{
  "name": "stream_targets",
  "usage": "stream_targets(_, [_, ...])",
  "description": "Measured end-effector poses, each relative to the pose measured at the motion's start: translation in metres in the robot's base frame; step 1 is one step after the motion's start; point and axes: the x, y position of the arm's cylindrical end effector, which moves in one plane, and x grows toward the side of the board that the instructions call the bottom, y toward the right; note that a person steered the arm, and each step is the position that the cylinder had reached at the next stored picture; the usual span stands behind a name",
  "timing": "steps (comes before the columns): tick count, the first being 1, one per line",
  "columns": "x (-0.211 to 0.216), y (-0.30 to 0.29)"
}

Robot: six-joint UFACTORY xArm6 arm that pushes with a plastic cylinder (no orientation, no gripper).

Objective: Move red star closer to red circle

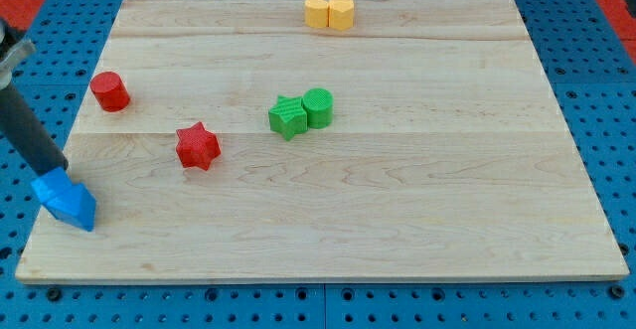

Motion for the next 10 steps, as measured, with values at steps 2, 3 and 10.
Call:
stream_targets(2, [0.014,0.026])
stream_targets(3, [0.014,0.112])
stream_targets(10, [-0.070,0.069])
